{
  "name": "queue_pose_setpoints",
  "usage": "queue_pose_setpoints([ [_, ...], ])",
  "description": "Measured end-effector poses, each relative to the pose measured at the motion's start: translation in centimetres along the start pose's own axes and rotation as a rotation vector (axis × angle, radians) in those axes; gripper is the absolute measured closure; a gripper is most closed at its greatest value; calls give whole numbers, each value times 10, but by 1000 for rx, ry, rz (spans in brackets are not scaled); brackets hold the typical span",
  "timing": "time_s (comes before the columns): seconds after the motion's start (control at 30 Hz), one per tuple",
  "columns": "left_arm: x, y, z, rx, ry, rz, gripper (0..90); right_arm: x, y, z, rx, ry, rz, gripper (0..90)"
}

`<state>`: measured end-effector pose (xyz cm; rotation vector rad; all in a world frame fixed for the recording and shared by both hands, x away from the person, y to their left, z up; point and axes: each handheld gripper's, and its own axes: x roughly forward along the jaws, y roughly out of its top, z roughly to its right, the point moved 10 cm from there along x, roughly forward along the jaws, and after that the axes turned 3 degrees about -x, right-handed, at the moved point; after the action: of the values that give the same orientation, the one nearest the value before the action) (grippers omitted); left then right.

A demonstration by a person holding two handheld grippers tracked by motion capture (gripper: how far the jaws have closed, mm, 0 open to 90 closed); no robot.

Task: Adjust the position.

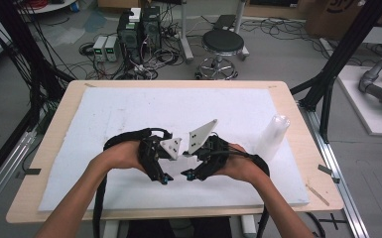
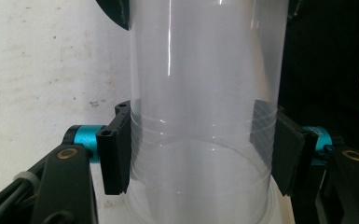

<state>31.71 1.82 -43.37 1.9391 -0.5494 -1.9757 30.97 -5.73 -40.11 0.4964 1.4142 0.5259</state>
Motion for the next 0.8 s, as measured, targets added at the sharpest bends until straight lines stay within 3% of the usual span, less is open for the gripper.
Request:
queue_pose_setpoints([
  [0.2,-1,0,-1,-4,-5,24,290,0,0,1,-4,-1,3,429],
  [0.27,0,1,4,-6,-46,56,190,-1,1,1,-4,-1,12,430],
  [0.33,0,1,2,-30,-38,58,89,-1,1,1,-5,-4,13,430],
  [0.4,-1,0,-2,-35,-16,61,89,-1,0,1,-1,-1,12,430],
  [0.63,-5,1,-2,-41,-16,90,89,-1,-1,3,1,-3,17,430],
  [0.73,-9,3,-1,-53,-12,145,88,-3,-1,3,7,-9,32,430],
  [0.8,-16,7,-1,-71,-9,240,77,-5,-1,3,8,-13,71,430],
])
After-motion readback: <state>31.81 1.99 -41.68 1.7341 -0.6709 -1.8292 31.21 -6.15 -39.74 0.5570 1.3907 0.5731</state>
